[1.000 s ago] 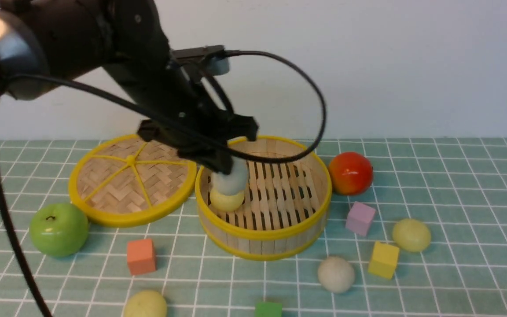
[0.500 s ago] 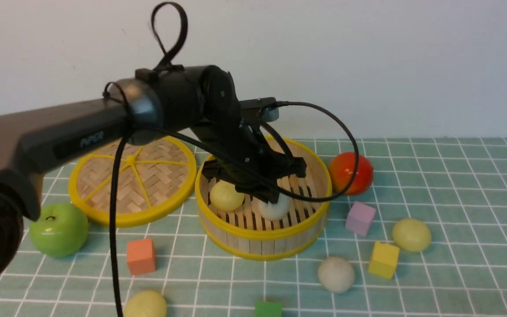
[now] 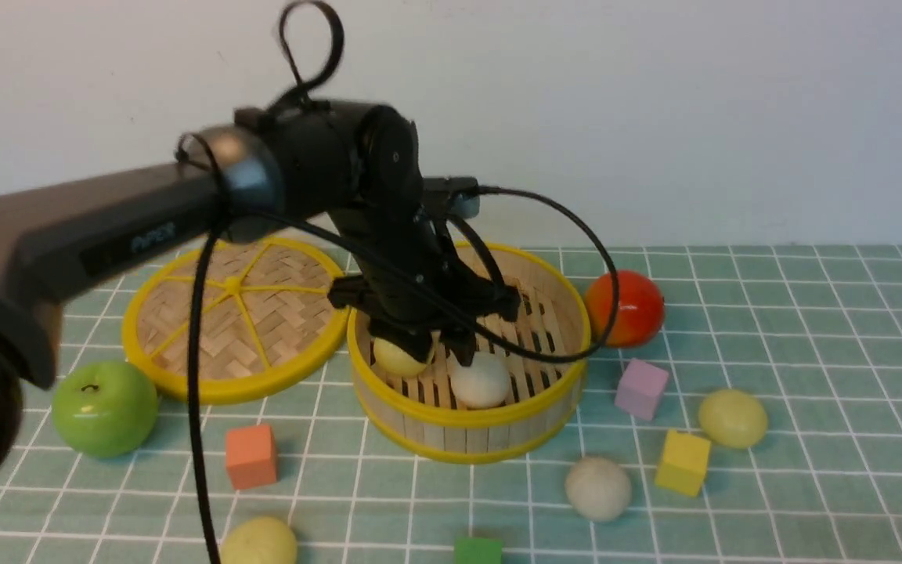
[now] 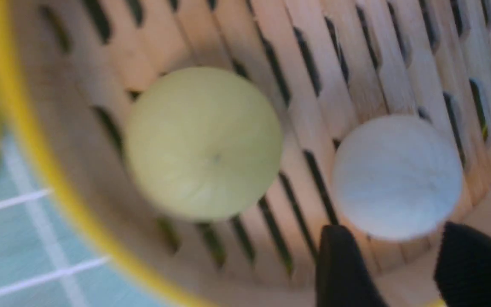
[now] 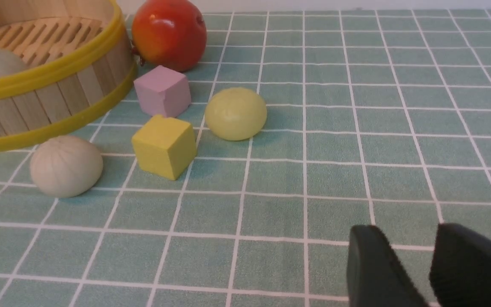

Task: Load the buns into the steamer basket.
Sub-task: Use the left arm to grab a steamed stuffed bun

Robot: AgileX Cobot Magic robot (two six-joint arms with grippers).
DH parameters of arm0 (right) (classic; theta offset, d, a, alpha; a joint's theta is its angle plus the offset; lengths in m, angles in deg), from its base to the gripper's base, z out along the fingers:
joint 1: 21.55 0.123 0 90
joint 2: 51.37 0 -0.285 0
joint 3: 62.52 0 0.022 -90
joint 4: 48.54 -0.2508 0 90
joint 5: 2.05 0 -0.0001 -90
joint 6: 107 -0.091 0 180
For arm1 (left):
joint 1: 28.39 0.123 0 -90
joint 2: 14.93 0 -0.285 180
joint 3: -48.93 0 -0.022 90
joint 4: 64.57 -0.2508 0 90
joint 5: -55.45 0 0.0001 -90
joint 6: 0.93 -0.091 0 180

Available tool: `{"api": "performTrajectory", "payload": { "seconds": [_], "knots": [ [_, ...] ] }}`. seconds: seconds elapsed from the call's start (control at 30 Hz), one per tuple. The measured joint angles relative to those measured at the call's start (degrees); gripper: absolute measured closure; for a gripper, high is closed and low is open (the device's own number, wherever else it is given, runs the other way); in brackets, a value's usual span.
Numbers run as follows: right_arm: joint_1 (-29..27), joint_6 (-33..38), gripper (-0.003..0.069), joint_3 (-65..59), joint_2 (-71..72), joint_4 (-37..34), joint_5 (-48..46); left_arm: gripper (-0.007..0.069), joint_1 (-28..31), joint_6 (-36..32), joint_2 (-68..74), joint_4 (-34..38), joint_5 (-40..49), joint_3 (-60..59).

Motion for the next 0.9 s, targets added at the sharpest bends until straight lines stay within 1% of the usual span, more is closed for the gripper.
{"api": "performTrajectory", "payload": {
  "seconds": [0.03, 0.07, 0.13, 0.2, 0.27, 0.3, 0.37, 0.43, 0.47, 0.57, 0.67, 0.73, 0.8, 0.9],
  "knots": [
    [0.0, 0.0, 0.0421, 0.0, 0.0, 0.0, 0.0, 0.0239, 0.0, 0.06, -1.09, -0.89, 2.01, 0.75],
    [0.0, 0.0, 0.0421, 0.0, 0.0, 0.0, 0.0, 0.0211, 0.0, 0.47, -3.84, -2.59, 6.17, 1.94],
    [0.0, 0.0, 0.0421, 0.0, 0.0, 0.0, 0.0, 0.0197, 0.0, 1.51, -8.6, -4.46, 11.55, 2.16],
    [0.0, 0.0, 0.0421, 0.0, 0.0, 0.0, 0.0, 0.0199, 0.0, 2.7, -12.81, -5.42, 13.87, 0.86],
    [0.0, 0.0, 0.0421, 0.0, 0.0, 0.0, 0.0, 0.0202, 0.0, 3.5, -15.68, -5.91, 14.4, -0.99],
    [0.0, 0.0, 0.0421, 0.0, 0.0, 0.0, 0.0, 0.0216, 0.0, 4.54, -19.81, -6.27, 14.76, -4.77],
    [0.0, 0.0, 0.0421, 0.0, 0.0, 0.0, 0.0, 0.0233, 0.0, 5.74, -23.53, -6.33, 14.82, -10.42],
    [0.0, 0.0, 0.0421, 0.0, 0.0, 0.0, 0.0, 0.0256, 0.0, 6.8, -27.03, -6.44, 13.07, -18.5],
    [0.0, 0.0, 0.0421, 0.0, 0.0, 0.0, 0.0, 0.0266, 0.0, 7.2, -27.9, -6.44, 12.21, -20.72],
    [0.0, 0.0, 0.0421, 0.0, 0.0, 0.0, 0.0, 0.0302, 0.0, 8.97, -30.61, -6.49, 6.94, -30.85],
    [0.0, 0.0, 0.0421, 0.0, 0.0, 0.0, 0.0, 0.0335, 0.0, 9.72, -30.64, -7.67, 1.05, -37.79],
    [0.0, 0.0, 0.0421, 0.0, 0.0, 0.0, 0.0, 0.0348, 0.0, 10.47, -30.2, -8.74, -0.9, -40.03],
    [0.0, 0.0, 0.0421, 0.0, 0.0, 0.0, 0.0, 0.0374, 0.0, 13.24, -29.04, -12.12, -3.6, -41.9],
    [0.0, 0.0, 0.0421, 0.0, 0.0, 0.0, 0.0, 0.0387, 0.0, 16.03, -27.71, -15.46, -5.37, -42.16]
  ]
}}
